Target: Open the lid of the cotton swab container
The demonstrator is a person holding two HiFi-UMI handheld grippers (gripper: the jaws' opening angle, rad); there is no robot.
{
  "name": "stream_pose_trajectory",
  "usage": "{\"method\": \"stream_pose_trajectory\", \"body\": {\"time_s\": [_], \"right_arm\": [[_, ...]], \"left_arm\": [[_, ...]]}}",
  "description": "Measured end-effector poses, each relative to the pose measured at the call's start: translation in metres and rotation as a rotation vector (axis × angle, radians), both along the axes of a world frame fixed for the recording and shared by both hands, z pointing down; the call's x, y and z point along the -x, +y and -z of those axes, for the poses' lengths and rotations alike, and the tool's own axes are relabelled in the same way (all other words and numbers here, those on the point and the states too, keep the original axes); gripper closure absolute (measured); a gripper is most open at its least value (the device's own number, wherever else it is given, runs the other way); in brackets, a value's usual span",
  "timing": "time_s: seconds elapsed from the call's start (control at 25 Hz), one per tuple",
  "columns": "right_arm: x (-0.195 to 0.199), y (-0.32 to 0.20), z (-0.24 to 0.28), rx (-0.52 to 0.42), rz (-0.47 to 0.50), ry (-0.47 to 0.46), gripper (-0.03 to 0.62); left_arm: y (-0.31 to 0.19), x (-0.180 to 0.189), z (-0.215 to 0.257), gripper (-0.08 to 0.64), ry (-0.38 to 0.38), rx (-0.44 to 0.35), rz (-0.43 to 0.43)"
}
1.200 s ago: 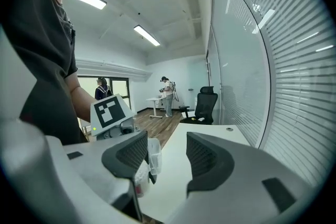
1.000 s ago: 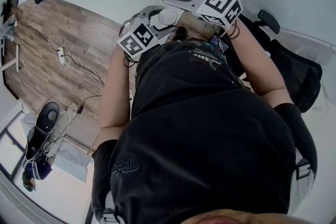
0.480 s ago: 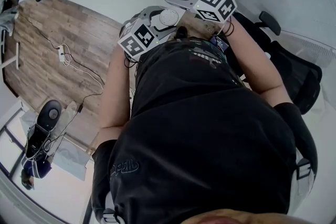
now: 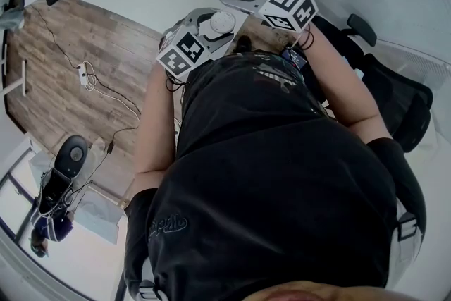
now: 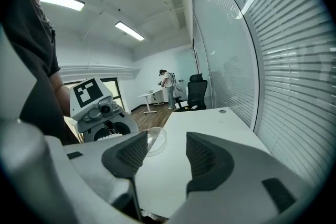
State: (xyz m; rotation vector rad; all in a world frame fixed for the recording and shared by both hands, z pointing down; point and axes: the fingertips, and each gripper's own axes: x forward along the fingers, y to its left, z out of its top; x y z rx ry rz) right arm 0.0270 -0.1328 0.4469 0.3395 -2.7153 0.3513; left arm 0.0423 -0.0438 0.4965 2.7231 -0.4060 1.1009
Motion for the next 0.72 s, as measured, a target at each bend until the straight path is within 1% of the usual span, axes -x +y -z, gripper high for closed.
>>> {"method": "stream_pose_trajectory", "body": {"time_s": [0.28, 0.48, 0.72], "right_arm": [[-0.008, 0.003, -0.007, 0.015, -0.015, 0.0, 0.351], [-0.014, 0.01, -0.016, 0.03, -0.017, 0.006, 0.353], [-0.012, 0.015, -0.022, 0.038, -0.023, 0.006, 0.376]], "left_arm": [[-0.01, 0.006, -0.01, 0.298, -0.027, 0.015, 0.064], [-0.017, 0.007, -0.013, 0.297, -0.021, 0.006, 0.109], [-0.02, 0.014, -0.017, 0.296, -0.012, 0.01, 0.145]]}}
